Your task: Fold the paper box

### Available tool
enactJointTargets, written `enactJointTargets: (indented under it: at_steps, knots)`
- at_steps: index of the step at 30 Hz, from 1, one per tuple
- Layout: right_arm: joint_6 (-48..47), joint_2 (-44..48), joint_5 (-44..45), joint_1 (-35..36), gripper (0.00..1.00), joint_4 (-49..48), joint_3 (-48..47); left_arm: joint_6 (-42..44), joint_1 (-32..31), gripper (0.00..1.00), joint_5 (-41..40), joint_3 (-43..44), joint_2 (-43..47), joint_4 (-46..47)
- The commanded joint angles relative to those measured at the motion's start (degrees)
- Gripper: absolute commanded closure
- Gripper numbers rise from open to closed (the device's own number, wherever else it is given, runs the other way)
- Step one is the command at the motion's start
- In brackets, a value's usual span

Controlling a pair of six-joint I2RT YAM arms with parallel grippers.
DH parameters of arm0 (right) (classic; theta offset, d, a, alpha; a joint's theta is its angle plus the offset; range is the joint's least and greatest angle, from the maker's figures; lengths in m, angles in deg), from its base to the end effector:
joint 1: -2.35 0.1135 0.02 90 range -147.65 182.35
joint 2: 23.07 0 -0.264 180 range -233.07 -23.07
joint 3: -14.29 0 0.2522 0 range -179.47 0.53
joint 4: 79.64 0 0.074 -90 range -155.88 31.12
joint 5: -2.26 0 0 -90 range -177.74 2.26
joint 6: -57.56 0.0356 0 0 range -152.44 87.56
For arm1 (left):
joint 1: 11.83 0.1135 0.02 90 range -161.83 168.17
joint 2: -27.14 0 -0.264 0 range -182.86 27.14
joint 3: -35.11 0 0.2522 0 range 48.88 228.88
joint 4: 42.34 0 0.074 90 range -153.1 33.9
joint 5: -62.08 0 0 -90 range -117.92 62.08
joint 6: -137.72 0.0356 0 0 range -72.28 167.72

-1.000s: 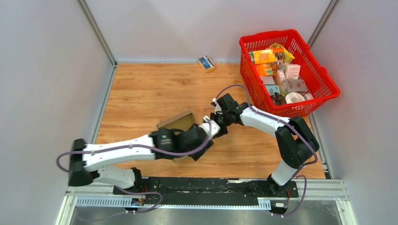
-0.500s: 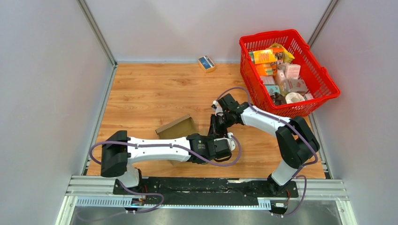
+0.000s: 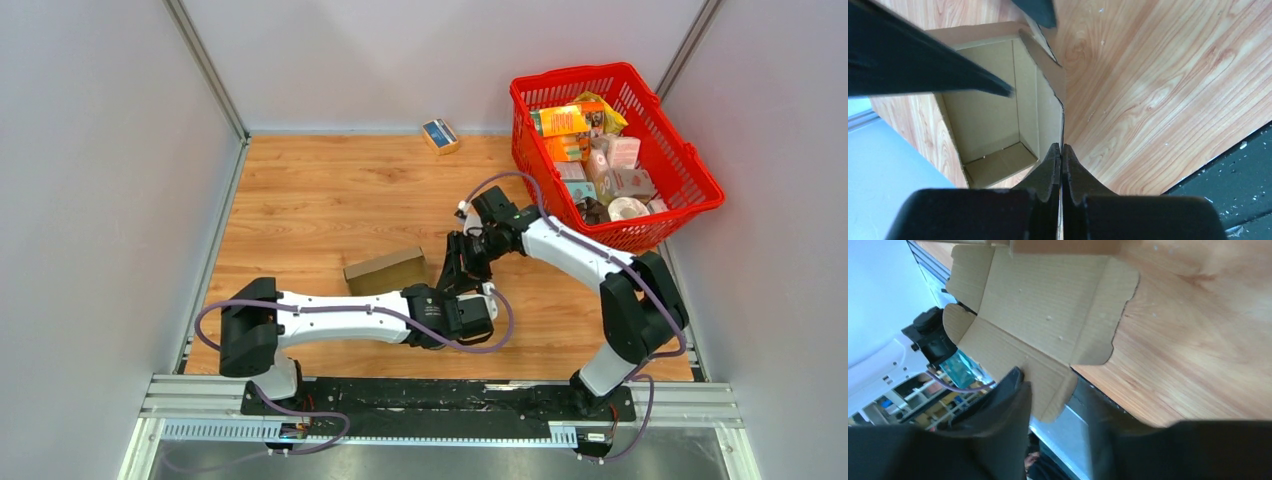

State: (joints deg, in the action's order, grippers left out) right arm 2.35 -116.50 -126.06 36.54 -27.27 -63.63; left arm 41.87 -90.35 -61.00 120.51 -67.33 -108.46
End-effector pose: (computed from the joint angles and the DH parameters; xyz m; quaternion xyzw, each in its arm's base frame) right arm 0.2500 0.1965 0.2152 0.0581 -0.9274 -0.3681 0.0330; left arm 0.0820 -0.3060 0.2366 0.5337 0.7875 0.1262 0.2811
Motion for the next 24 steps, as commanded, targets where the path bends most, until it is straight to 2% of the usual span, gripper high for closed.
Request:
enactJointTargets:
  at_steps: [1, 2, 3, 4, 5, 7, 8, 10, 11, 12, 13, 15, 16, 18, 19, 21, 23, 24]
  knots:
    - [-9.0, 5.3, 9.2, -6.4, 0.43, 7.1, -8.1, -4.4, 3.4, 1.00, 2.6, 2.4, 5.2, -2.3]
    - [-9.8, 7.4, 12.6, -7.5, 0.32, 7.2, -8.4, -6.2, 4.4, 1.00, 3.5, 2.5, 6.2, -2.4]
    - [-10.6, 11.9, 16.6, -9.0, 0.27, 7.4, -9.0, -8.4, 6.0, 1.00, 4.5, 2.7, 8.5, -3.4]
    - [-11.7, 14.0, 25.9, -9.1, 0.23, 7.5, -9.1, -12.9, 7.3, 1.00, 5.0, 3.2, 9.7, -4.2]
    - [-12.7, 15.8, 30.2, -9.1, 0.17, 7.5, -9.1, -15.1, 10.5, 1.00, 6.0, 4.5, 10.8, -5.1]
    - [-14.1, 19.9, 40.5, -9.2, 0.14, 7.4, -8.4, -23.5, 14.1, 1.00, 7.1, 6.1, 14.6, -8.3]
    - [-15.4, 21.3, 42.0, -9.2, 0.13, 7.2, -8.1, -26.4, 18.7, 1.00, 9.6, 7.4, 16.0, -9.1]
    - [-15.9, 22.0, 40.5, -9.2, 0.12, 6.7, -6.3, -34.6, 24.5, 1.00, 14.5, 7.0, 20.6, -7.7]
    - [-15.9, 22.3, 39.2, -9.1, 0.12, 5.8, -5.5, -37.4, 27.2, 1.00, 19.6, 5.6, 22.4, -6.2]
    - [-15.8, 22.5, 36.8, -8.5, 0.13, 5.3, -4.4, -40.2, 32.5, 1.00, 21.6, 4.6, 25.6, -2.3]
    - [-15.6, 22.6, 34.0, -7.8, 0.13, 4.6, -3.3, -47.3, 34.7, 1.00, 23.0, 3.5, 27.0, -0.7]
    - [-15.8, 23.8, 32.7, -4.5, 0.13, 0.0, 2.5, -55.9, 40.2, 1.00, 24.2, -0.1, 30.6, 3.4]
    - [-16.0, 24.3, 32.1, -3.1, 0.13, -2.0, 4.6, -65.3, 41.5, 1.00, 24.7, -1.9, 31.7, 5.2]
    - [-16.4, 26.2, 32.1, 1.9, 0.13, -8.4, 10.7, -75.6, 43.3, 1.00, 24.9, -8.5, 34.6, 11.1]
    - [-16.4, 26.7, 32.4, 3.5, 0.13, -9.9, 12.6, -83.8, 43.5, 1.00, 24.1, -10.9, 35.6, 13.7]
    - [-15.6, 28.0, 31.4, 6.0, 0.13, -14.5, 16.9, -89.7, 43.5, 1.00, 22.7, -15.6, 35.6, 19.1]
    - [-13.9, 28.4, 28.4, 6.8, 0.13, -18.6, 19.3, -92.2, 43.5, 1.00, 21.9, -13.4, 33.5, 19.1]
    - [-13.2, 28.2, 27.7, 7.0, 0.13, -19.5, 21.1, -92.1, 43.6, 1.00, 21.2, -11.5, 30.7, 15.5]
